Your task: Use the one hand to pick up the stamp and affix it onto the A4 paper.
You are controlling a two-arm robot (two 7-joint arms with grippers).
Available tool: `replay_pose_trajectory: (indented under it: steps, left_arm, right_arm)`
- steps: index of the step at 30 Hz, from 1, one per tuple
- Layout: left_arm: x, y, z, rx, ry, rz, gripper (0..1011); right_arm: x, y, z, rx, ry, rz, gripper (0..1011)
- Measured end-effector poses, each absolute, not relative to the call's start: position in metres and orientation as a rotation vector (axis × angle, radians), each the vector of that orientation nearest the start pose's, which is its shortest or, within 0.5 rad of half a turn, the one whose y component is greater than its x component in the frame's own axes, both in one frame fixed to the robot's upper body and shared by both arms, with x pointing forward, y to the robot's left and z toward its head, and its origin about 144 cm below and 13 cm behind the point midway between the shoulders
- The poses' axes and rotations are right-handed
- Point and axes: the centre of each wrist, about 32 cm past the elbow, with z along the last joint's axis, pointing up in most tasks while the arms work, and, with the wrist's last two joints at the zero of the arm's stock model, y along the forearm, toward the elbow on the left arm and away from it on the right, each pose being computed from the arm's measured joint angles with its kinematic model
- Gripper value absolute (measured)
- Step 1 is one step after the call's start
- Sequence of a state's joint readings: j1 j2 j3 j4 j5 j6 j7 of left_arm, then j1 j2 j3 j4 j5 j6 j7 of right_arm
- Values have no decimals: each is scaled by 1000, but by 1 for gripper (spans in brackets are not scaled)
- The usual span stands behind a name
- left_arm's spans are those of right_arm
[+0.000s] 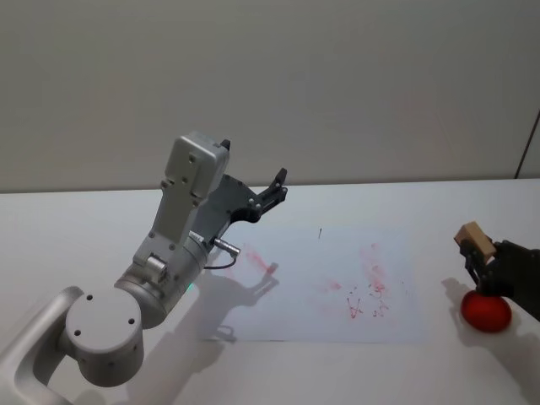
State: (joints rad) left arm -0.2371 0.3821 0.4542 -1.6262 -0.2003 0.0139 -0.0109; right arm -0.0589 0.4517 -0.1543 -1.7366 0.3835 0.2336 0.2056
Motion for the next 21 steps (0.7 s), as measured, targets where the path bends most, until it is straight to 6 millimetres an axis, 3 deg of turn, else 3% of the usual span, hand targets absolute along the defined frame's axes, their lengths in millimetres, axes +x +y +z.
replay_pose_trajectory:
  steps: [21]
  left_arm:
    - [492, 198, 1204, 61, -268, 1124, 1001]
  right_arm:
    - [434, -300, 1170, -315, 142, -1168, 218]
